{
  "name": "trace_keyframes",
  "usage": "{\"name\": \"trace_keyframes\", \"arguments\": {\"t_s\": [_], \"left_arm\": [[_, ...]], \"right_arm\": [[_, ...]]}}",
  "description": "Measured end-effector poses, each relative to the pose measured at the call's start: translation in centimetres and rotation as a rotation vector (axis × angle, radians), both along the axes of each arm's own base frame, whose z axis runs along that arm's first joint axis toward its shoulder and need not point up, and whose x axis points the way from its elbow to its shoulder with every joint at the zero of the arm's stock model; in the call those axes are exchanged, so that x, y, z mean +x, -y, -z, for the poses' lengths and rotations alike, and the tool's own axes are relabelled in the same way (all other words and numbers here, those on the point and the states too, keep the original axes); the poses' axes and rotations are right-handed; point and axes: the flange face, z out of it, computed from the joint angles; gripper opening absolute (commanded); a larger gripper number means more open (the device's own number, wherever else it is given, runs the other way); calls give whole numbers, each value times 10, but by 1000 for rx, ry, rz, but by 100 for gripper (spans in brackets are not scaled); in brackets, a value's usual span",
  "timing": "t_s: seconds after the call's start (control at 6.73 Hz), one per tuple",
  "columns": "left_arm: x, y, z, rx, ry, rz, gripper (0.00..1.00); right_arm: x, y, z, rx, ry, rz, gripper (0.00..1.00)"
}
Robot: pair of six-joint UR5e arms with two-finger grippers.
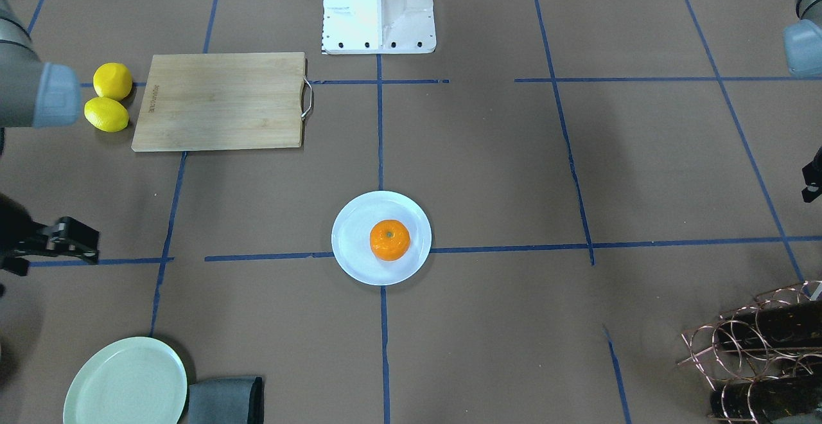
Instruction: Pick orange to plate
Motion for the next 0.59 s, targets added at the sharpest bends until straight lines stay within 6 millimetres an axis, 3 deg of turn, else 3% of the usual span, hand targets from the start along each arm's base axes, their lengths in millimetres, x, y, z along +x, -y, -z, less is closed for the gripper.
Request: {"name": "trace_keyframes", "arguments": {"t_s": [0.3,0.45,0.59], "left_arm": [[-38,-11,-28,-29,-33,-49,100],[-66,-23,-49,-51,-55,-72,100],[-83,-41,-74,-87,-83,-77,100]], "right_arm": [[105,-33,-96,-4,-2,15,100],[147,-61,-141,-36,16,-10,100],[183,-86,-171,-57,43,-38,100]]}}
